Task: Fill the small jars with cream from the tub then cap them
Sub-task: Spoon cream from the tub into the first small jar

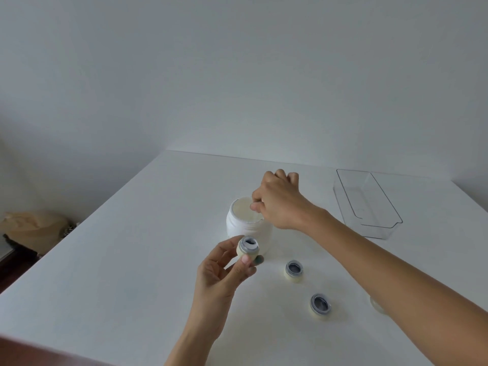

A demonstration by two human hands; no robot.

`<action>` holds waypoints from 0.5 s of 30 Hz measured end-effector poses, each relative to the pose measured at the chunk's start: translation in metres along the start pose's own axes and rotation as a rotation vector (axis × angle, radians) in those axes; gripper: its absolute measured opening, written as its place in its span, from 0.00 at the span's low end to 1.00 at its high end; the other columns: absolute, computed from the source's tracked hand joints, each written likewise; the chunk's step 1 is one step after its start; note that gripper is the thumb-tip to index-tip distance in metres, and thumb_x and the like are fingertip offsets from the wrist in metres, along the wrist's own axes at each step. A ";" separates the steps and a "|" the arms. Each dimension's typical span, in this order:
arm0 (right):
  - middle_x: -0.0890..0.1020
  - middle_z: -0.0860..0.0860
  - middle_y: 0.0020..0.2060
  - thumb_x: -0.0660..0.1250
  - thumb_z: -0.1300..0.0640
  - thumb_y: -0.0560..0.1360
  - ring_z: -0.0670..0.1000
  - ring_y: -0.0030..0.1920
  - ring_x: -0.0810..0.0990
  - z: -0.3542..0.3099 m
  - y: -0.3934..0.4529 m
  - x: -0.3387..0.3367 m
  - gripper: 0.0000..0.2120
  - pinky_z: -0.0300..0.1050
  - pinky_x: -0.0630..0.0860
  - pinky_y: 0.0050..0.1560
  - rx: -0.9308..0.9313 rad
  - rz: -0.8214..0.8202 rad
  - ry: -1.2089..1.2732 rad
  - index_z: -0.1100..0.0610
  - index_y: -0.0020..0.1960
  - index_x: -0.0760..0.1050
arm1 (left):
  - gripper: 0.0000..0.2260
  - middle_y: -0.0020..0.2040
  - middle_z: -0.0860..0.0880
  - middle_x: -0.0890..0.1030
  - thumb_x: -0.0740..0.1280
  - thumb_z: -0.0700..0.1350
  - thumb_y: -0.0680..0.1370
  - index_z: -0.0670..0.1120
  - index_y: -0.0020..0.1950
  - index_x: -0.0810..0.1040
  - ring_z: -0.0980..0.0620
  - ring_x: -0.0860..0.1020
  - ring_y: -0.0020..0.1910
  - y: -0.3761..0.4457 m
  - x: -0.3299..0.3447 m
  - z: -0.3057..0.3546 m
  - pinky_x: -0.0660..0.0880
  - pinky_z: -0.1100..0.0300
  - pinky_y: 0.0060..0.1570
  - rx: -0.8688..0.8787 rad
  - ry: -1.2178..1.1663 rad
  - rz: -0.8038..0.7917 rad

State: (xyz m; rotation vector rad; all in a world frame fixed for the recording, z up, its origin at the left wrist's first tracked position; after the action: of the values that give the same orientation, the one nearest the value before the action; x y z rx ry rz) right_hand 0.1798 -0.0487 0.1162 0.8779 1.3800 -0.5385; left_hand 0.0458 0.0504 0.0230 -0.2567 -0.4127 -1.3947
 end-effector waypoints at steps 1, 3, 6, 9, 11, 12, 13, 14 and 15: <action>0.69 0.50 0.45 0.61 0.49 0.79 0.54 0.52 0.66 0.002 0.000 0.000 0.13 0.46 0.53 0.48 0.033 -0.018 0.042 0.52 0.42 0.80 | 0.16 0.56 0.45 0.85 0.75 0.49 0.69 0.49 0.56 0.83 0.42 0.85 0.52 0.000 0.001 -0.001 0.79 0.62 0.46 -0.005 0.010 -0.005; 0.70 0.50 0.44 0.61 0.49 0.79 0.54 0.51 0.67 0.009 -0.002 -0.002 0.14 0.47 0.55 0.48 0.107 -0.028 0.113 0.54 0.40 0.80 | 0.17 0.56 0.46 0.85 0.75 0.49 0.69 0.48 0.58 0.83 0.42 0.85 0.52 0.000 0.002 -0.003 0.79 0.62 0.47 -0.011 0.026 -0.012; 0.78 0.51 0.46 0.60 0.50 0.79 0.56 0.53 0.71 0.022 -0.005 -0.003 0.16 0.48 0.58 0.49 0.233 -0.011 0.222 0.57 0.42 0.81 | 0.20 0.55 0.46 0.86 0.78 0.46 0.66 0.48 0.57 0.83 0.44 0.85 0.50 -0.001 0.004 -0.007 0.78 0.62 0.49 -0.018 0.049 -0.022; 0.84 0.47 0.47 0.60 0.51 0.79 0.54 0.56 0.75 0.034 -0.010 -0.002 0.16 0.48 0.58 0.50 0.349 0.004 0.369 0.59 0.43 0.81 | 0.19 0.51 0.48 0.86 0.79 0.45 0.65 0.48 0.55 0.84 0.46 0.85 0.46 -0.002 0.008 -0.011 0.78 0.63 0.46 -0.022 0.069 -0.019; 0.85 0.46 0.45 0.60 0.52 0.80 0.53 0.55 0.77 0.042 -0.015 -0.002 0.16 0.48 0.58 0.51 0.426 0.023 0.494 0.59 0.43 0.81 | 0.18 0.50 0.49 0.86 0.79 0.43 0.65 0.47 0.54 0.84 0.46 0.85 0.44 -0.003 0.011 -0.013 0.78 0.63 0.44 -0.021 0.072 -0.010; 0.84 0.45 0.44 0.60 0.51 0.79 0.53 0.54 0.78 0.045 -0.018 -0.001 0.15 0.48 0.59 0.53 0.462 0.031 0.553 0.58 0.43 0.81 | 0.17 0.50 0.49 0.86 0.78 0.42 0.66 0.46 0.54 0.83 0.46 0.85 0.43 -0.003 0.013 -0.014 0.78 0.64 0.43 -0.019 0.068 0.002; 0.83 0.43 0.42 0.60 0.51 0.79 0.52 0.53 0.78 0.048 -0.021 -0.001 0.15 0.49 0.61 0.56 0.492 0.037 0.609 0.57 0.43 0.82 | 0.17 0.51 0.49 0.86 0.78 0.40 0.66 0.45 0.55 0.83 0.46 0.85 0.43 -0.003 0.013 -0.015 0.78 0.63 0.43 -0.017 0.061 0.018; 0.81 0.40 0.39 0.61 0.51 0.79 0.52 0.54 0.78 0.052 -0.024 0.000 0.15 0.51 0.64 0.60 0.518 0.042 0.665 0.58 0.44 0.82 | 0.17 0.51 0.49 0.86 0.77 0.39 0.67 0.44 0.55 0.82 0.46 0.86 0.42 -0.002 0.014 -0.016 0.79 0.63 0.42 -0.015 0.053 0.032; 0.79 0.38 0.37 0.61 0.51 0.79 0.52 0.54 0.78 0.054 -0.026 0.000 0.15 0.54 0.65 0.64 0.539 0.049 0.724 0.59 0.45 0.82 | 0.16 0.50 0.48 0.86 0.76 0.38 0.67 0.44 0.54 0.82 0.46 0.86 0.42 -0.002 0.014 -0.017 0.79 0.63 0.42 -0.012 0.046 0.039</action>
State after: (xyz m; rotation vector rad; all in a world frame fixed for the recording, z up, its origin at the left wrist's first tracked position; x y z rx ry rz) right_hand 0.1928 -0.1069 0.1085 1.6500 1.8888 -0.5920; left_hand 0.0479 0.0302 0.0141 -0.2411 -0.3593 -1.3626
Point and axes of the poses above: each hand's wrist, its own y-axis towards the middle knuckle, its own x-axis out of the palm, z = x × y, the point moved 4 cm from there along y, towards the middle knuckle
